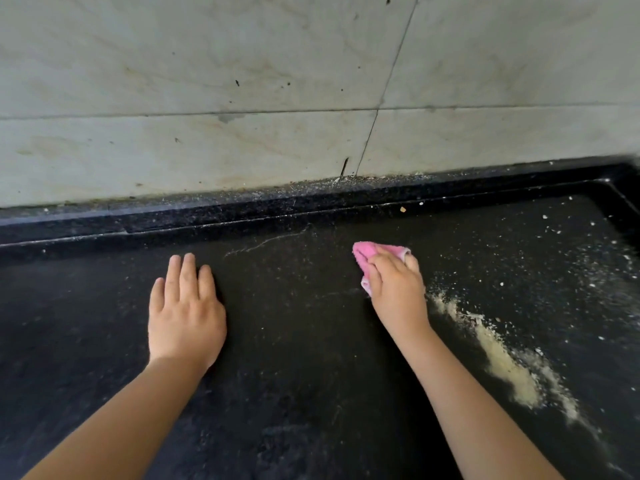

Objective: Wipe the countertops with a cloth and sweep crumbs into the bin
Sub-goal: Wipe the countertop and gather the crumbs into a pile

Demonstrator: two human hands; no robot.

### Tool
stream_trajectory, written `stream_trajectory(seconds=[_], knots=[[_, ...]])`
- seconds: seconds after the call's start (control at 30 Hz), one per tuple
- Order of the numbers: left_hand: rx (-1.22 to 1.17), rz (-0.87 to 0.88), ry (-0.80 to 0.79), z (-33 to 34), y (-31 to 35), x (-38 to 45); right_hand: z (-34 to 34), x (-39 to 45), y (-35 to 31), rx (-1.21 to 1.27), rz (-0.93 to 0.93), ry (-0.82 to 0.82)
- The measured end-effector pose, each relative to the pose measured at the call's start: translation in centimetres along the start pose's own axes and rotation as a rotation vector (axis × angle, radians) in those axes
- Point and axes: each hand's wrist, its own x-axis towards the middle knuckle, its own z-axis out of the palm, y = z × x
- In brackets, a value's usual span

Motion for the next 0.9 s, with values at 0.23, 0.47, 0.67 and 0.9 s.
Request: stream_trajectory(seconds=[0.23,0.47,0.67,0.9], knots=[[-0.186,0.083,0.006,-0.3,7.4,1.2,-5.0,-0.7,5.9,0.139,0.015,0.017],[-0.185,0.07,-0.037,2.1,14.5,2.9,-5.4,7.2,8.3,-0.006,-0.051,-0.032],[-0.155,0.045,-0.015,2.2,15.0,3.1,-3.8,10.3,8.1,-0.028,-0.014,-0.228],[-0.172,0.016,0.017,2.5,15.2,3.3,-8.9,12.0,7.8,-0.11,-0.145,-0.778]])
